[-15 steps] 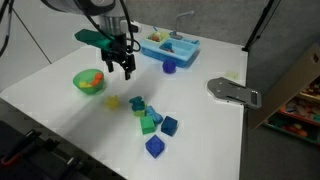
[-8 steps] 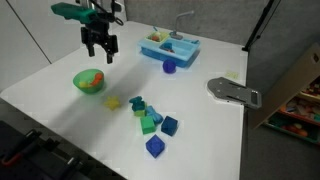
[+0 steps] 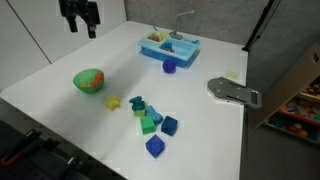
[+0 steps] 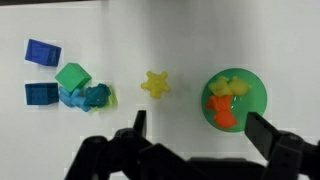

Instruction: Put the dark blue toy on the yellow block, remove the orange toy from the bowl and put it on the table

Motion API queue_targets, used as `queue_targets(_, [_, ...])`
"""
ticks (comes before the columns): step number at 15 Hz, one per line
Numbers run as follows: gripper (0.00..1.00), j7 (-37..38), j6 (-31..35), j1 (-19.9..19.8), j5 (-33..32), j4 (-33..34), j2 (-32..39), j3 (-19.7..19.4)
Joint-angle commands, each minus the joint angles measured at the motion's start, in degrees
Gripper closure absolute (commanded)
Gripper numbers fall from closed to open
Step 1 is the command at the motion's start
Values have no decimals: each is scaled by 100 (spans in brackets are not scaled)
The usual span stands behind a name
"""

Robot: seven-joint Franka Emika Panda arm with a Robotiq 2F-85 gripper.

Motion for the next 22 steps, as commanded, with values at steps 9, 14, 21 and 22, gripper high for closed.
queue_targets(9, [0,245,-204,-24,-26,-10,-507,94])
queue_targets(14, [0,245,-204,-24,-26,-12,-507,94])
queue_targets(21, [0,242,228,16,-155,-12,-332,127])
queue_targets(22, [0,227,366,27,-152,1,-256,142])
